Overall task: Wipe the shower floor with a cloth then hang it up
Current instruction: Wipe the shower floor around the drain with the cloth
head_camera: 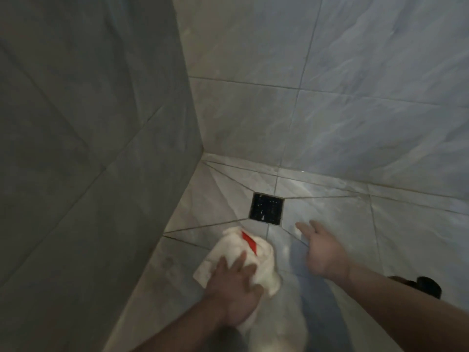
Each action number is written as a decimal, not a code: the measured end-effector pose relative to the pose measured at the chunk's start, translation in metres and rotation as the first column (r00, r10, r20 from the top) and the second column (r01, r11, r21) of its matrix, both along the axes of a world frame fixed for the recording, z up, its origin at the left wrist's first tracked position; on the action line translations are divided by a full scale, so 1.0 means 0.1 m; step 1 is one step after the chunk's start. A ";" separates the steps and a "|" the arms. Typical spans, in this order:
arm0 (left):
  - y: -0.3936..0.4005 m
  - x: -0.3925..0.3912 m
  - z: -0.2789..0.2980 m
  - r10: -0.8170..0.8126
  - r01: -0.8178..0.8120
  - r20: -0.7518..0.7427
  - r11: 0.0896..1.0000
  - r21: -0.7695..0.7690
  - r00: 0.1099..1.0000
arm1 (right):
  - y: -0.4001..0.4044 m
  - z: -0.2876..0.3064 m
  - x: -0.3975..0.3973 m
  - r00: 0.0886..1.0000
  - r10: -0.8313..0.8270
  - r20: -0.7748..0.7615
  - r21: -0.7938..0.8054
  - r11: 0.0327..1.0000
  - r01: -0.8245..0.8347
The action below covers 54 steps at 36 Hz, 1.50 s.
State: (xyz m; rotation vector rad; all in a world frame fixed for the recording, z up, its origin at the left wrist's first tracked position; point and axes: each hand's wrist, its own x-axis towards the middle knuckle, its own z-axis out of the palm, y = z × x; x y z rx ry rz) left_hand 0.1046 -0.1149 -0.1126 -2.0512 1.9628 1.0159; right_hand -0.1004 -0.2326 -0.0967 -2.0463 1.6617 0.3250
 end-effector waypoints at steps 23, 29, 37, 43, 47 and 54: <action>0.38 0.77 -0.22 0.270 -0.232 0.210 0.954 -0.189 0.940 | 1.18 -0.40 0.68 0.929 0.369 0.015 0.124 0.921 -0.368; 0.40 0.73 -0.19 0.200 -0.176 0.269 0.978 -0.112 0.942 | 0.66 -0.40 0.73 0.968 0.250 -0.010 0.075 0.966 -0.248; 0.38 0.74 -0.19 0.141 -0.093 0.321 0.983 -0.161 0.936 | 0.68 -0.34 0.63 0.960 0.272 -0.060 0.069 0.961 -0.268; 0.34 0.70 -0.14 0.032 0.010 0.420 0.995 -0.098 0.907 | 1.20 -0.29 0.32 0.876 0.477 -0.072 0.189 0.869 -0.458; 0.32 0.62 -0.15 -0.002 0.031 0.477 0.998 -0.054 0.879 | 1.14 -0.33 0.20 0.872 0.481 -0.086 0.174 0.869 -0.463; 0.31 0.60 -0.14 0.012 0.020 0.496 0.998 -0.059 0.868 | 0.42 -0.32 0.40 0.973 0.217 -0.081 0.069 0.975 -0.212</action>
